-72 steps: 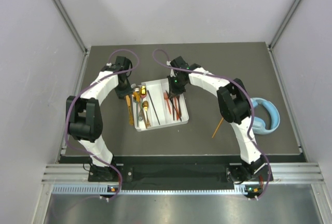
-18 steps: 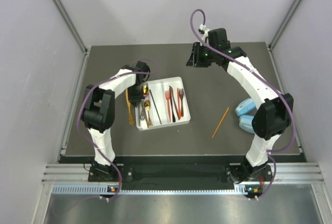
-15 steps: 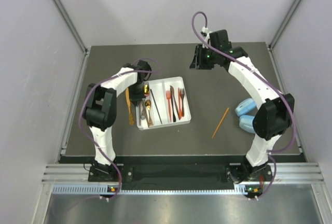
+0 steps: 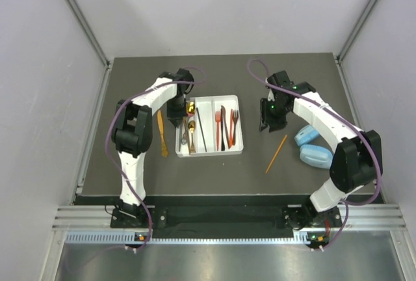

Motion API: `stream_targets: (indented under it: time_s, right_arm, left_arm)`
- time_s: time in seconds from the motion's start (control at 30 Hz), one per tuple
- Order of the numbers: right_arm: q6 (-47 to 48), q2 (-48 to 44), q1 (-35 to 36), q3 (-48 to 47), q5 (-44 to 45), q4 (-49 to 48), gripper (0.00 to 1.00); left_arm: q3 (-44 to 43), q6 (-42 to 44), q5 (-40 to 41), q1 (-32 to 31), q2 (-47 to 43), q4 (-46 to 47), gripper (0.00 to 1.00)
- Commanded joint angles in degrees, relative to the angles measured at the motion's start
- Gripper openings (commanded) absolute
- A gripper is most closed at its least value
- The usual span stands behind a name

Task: Sort the eating utensils into containers
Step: Pick up the chopstick from the center of the board.

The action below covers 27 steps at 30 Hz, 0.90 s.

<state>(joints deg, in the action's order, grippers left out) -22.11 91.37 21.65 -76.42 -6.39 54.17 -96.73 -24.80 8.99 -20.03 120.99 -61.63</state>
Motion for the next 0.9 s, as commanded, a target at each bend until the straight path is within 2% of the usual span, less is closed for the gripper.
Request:
stream_targets:
  time_s: [0.0, 0.07, 0.1, 0.3, 0.53, 0.87]
  right_arm:
    - [-2.76, -3.04, -0.38, 2.24, 5.25, 1.46, 0.42]
    - [-3.46, -2.87, -0.38, 3.12, 5.95, 1.99, 0.42]
    - [-4.16, -3.13, -0.47, 4.6, 5.95, 1.9, 0.42]
    - [-5.75, -3.66, -1.43, 11.81, 7.71, -0.03, 0.47]
    - [-6.98, -2.95, -2.49, 12.97, 9.38, -1.26, 0.47]
    - [-7.16, 2.93, -4.68, 12.0, 12.37, -3.37, 0.48]
  left_arm:
    - [-2.85, -1.39, -10.4, -2.55, 4.78, 19.44, 0.0]
    - [-2.68, -1.05, -10.05, -2.64, 4.52, 19.53, 0.05]
    - [-2.5, -0.96, -9.96, -2.56, 4.34, 19.61, 0.12]
    - [-2.68, 0.8, -9.79, -2.64, 3.73, 19.7, 0.2]
    - [1.27, 0.28, -6.89, -2.56, -3.29, 22.42, 0.32]
    - [1.54, -0.52, -4.16, 0.34, -9.1, 20.85, 0.33]
